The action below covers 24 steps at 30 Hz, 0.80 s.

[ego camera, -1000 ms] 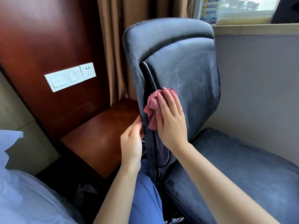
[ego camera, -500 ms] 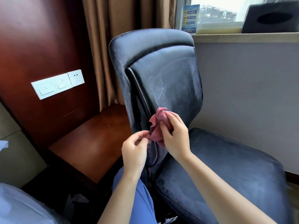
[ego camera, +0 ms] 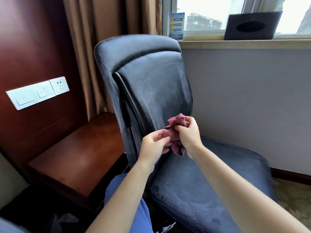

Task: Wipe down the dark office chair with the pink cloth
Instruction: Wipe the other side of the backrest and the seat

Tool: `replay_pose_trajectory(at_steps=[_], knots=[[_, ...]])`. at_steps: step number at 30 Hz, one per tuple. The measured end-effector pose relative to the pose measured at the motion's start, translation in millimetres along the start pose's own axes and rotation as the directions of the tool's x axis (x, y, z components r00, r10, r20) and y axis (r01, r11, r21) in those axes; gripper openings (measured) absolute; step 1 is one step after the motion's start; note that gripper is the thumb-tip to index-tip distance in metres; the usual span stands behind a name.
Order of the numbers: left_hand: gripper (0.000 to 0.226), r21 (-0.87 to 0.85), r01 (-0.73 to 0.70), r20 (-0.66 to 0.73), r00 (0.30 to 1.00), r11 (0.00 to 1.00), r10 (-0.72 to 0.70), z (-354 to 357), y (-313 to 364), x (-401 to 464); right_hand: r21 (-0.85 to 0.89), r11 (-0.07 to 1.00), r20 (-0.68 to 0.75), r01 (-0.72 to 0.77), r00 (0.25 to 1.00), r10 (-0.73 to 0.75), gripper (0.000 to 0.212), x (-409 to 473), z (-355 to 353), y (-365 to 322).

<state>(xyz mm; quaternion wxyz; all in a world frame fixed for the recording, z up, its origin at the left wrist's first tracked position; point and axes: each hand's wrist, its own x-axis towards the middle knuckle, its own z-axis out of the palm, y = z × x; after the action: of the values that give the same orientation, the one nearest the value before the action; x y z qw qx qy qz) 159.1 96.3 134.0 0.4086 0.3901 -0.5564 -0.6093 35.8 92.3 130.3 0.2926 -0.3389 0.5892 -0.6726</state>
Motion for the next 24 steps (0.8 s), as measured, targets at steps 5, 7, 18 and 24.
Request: replay_pose_trajectory(at_steps=[5,7,18,24], knots=[[0.018,0.060,-0.011,-0.094,0.995,0.998,0.017,16,-13,20,-0.014,0.996,0.036,-0.085,0.996,0.085,0.045,10,-24,9],[0.019,0.143,-0.060,-0.139,0.987,0.988,0.080,20,-18,31,-0.111,0.992,0.057,-0.060,0.996,0.066,0.033,13,-34,11],[0.020,0.464,-0.122,-0.119,0.973,0.877,0.198,59,-39,60,-0.545,0.837,0.233,0.049,0.968,0.095,0.006,33,-93,15],[0.025,0.615,-0.167,-0.035,0.971,0.770,0.238,73,-41,72,-0.746,0.665,0.202,0.039,0.965,0.169,0.036,43,-116,27]])
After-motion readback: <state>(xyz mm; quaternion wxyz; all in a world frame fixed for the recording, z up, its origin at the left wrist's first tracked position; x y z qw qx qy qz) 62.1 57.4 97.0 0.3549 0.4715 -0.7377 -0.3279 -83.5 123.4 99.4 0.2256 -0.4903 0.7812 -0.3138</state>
